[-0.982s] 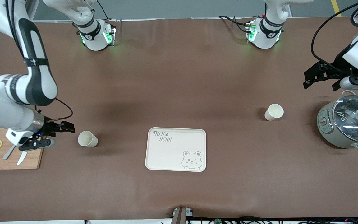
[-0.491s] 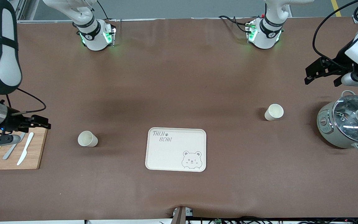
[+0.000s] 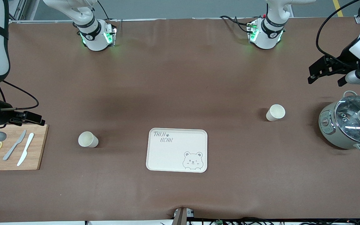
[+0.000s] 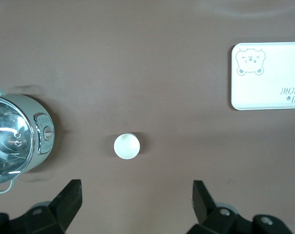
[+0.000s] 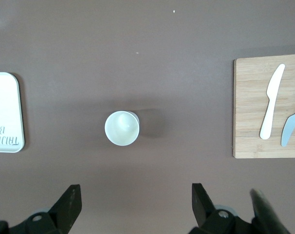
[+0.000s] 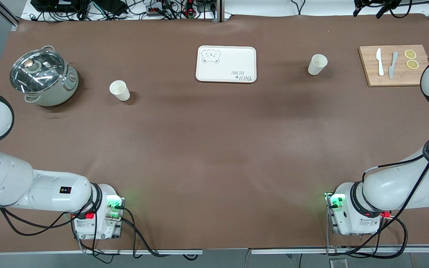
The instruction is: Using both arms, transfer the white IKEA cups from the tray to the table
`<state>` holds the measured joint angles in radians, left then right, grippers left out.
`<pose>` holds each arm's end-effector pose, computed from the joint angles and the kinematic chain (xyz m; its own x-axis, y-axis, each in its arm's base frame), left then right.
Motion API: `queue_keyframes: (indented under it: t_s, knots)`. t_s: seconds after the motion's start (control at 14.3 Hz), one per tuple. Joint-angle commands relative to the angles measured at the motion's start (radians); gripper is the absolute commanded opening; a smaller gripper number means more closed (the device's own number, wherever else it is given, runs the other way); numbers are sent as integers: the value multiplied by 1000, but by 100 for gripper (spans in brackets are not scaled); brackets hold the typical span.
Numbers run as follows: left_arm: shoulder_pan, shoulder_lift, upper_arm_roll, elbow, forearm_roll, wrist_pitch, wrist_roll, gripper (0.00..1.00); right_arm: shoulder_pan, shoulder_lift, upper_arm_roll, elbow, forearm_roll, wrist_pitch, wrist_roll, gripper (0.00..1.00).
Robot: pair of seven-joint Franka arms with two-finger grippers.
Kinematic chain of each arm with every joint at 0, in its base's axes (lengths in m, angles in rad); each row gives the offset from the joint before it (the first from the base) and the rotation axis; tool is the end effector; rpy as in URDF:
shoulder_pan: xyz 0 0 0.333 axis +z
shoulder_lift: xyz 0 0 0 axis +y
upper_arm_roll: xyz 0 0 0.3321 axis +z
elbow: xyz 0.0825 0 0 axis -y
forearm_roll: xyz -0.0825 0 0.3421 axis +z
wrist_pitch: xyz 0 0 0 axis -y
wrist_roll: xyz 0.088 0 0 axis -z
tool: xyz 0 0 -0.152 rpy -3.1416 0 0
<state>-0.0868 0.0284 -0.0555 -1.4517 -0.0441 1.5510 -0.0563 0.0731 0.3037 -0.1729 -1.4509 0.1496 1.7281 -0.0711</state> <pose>0.5175 -0.0805 0.6306 0.9939 -0.0864 0.0682 -0.0898 -0.9947 0.0494 0.6130 -0.0279 0.4924 0.9988 -0.0458 -0.0159 -0.0471 -0.9942 -0.0969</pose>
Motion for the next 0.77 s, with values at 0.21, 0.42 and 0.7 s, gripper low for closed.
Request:
queue_keyframes:
  t_s: [0.21, 0.42, 0.7]
  knots:
    - [10, -13, 5, 8, 46, -51, 95, 100, -72, -3, 0, 122, -51, -131, -50, 100]
    - [12, -11, 5, 8, 47, -28, 95, 100, -81, -3, 1, 149, -77, -191, -44, 100]
    - [18, -8, 5, 8, 46, 8, 95, 100, -81, -9, 4, 147, -90, -182, -50, 100]
